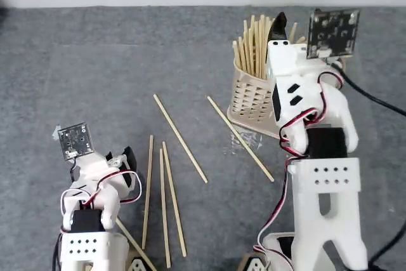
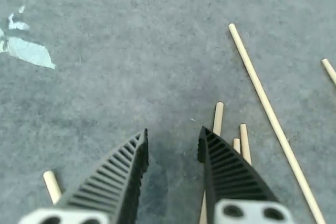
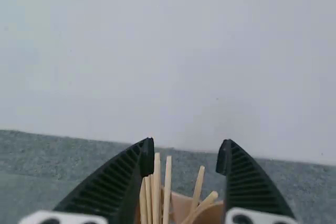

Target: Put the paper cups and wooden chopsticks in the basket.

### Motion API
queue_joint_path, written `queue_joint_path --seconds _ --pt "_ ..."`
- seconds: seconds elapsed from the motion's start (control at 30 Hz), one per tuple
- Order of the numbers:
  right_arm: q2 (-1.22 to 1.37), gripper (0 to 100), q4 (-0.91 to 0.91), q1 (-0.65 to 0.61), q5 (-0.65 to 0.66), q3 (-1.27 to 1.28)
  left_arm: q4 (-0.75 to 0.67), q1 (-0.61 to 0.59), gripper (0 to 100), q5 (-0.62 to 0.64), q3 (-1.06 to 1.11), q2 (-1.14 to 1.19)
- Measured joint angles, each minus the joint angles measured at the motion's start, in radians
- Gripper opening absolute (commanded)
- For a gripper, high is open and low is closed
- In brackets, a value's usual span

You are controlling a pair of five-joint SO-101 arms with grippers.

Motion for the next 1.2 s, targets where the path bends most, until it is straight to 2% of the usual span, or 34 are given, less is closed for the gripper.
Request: queue_joint_path --seconds 0.23,0.33,0.57,0.7,0.83,1.07,1.2 --pt "-0.002 0.2 0.422 -0.094 -0.051 -0.006 0.0 0.0 15 0.009 0.0 0.0" --pt "0.0 1.1 0.5 -0.161 -0.052 0.086 0.0 0.0 16 0.058 0.0 0.0" --pt "0.0 0.9 0.427 -0.258 -0.054 0.384 0.012 0.003 15 0.078 0.0 0.0" --pt "0.0 0.9 0.336 -0.259 -0.054 0.508 0.12 0.058 15 0.055 -0.051 0.0" --pt "0.0 0.9 0.261 -0.261 -0.054 0.594 0.152 0.066 15 0.023 -0.097 0.0" --pt "0.0 0.9 0.157 -0.262 -0.054 0.678 0.299 0.077 15 -0.017 -0.299 0.02" --pt "0.0 0.9 0.121 -0.262 -0.054 0.703 0.394 0.077 15 -0.029 -0.46 0.193"
